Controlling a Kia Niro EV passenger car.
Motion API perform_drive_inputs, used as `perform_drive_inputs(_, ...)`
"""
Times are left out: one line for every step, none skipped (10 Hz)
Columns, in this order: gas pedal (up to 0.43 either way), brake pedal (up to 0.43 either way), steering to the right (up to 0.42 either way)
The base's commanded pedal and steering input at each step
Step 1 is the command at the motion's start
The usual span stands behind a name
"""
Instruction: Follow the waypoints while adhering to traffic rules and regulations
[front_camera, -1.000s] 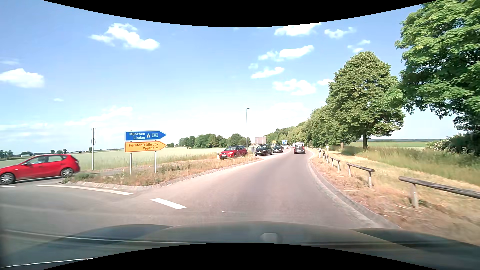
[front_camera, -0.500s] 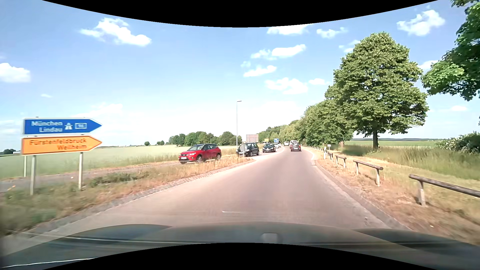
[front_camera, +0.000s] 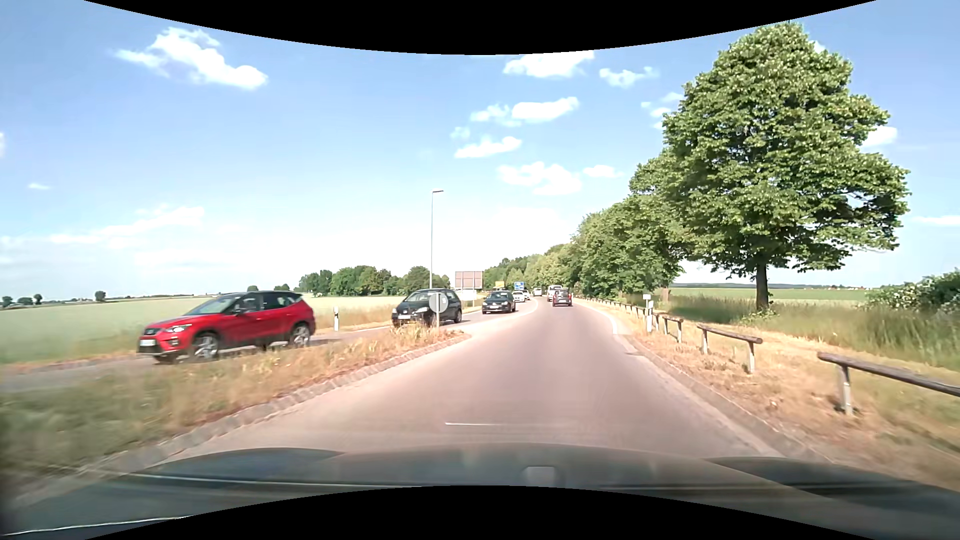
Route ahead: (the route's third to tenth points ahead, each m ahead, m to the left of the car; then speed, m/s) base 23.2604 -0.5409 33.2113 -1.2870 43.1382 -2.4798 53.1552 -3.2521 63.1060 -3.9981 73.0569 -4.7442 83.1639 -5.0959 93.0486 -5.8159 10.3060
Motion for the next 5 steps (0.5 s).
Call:
perform_drive_inputs(0.268, 0.006, 0.069)
perform_drive_inputs(0.268, 0.006, 0.068)
perform_drive_inputs(0.268, 0.006, 0.068)
perform_drive_inputs(0.268, 0.006, 0.067)
perform_drive_inputs(0.268, 0.006, 0.063)
